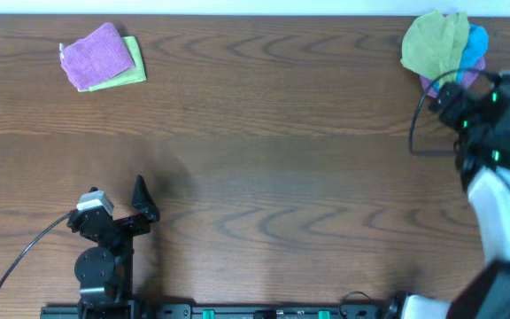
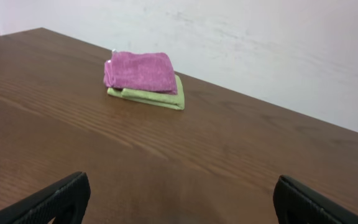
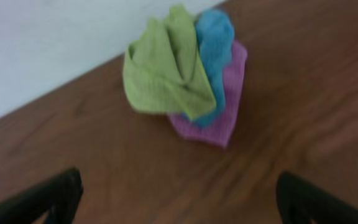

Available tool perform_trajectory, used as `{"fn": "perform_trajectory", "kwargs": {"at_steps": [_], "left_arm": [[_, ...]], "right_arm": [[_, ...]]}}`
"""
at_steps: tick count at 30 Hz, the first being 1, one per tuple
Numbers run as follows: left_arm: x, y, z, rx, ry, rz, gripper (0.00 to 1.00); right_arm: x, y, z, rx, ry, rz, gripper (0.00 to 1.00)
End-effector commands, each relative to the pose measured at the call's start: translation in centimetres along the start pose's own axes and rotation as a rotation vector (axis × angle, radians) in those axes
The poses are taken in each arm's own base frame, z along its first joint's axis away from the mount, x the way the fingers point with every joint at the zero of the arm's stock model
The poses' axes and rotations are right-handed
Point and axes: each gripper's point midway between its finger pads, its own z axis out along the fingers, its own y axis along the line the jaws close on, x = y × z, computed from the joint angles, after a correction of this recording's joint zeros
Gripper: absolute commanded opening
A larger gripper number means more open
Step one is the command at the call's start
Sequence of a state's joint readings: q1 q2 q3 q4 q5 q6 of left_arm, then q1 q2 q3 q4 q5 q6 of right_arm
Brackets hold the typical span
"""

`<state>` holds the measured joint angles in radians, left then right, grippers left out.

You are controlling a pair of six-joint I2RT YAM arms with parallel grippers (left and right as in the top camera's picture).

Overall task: Fold the cloth
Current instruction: 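Reach the right gripper to the cloth pile and grasp the green cloth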

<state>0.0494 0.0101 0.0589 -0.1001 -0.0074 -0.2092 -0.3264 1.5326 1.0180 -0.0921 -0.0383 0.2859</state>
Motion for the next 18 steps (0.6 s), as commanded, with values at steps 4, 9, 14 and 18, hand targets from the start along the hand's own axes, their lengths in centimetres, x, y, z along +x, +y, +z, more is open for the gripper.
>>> {"fn": "perform_trajectory", "kwargs": {"at_steps": [4,9,14,18], "left_arm": [[1.9,0.5,0.3,-0.014,0.041,0.013,0.96],[1.9,0.5,0.3,-0.014,0.041,0.013,0.95],[1.9,0.5,0.3,-0.014,0.041,0.013,0.95],[1.9,0.5,0.3,-0.014,0.041,0.013,0.96]], "right_arm": [[-2.6,-0.3,5.6,0.037,0.075,-0.164,0.99],[-2.4,-1.8,11.1,0.062,0.164,-0.268,0.99],[-0.1,-3.1,14.5,0.075,0.245,-0.362,0.99],[1.2,-3.4,15.5,0.07,0.274,-0.406,0.9]]}}
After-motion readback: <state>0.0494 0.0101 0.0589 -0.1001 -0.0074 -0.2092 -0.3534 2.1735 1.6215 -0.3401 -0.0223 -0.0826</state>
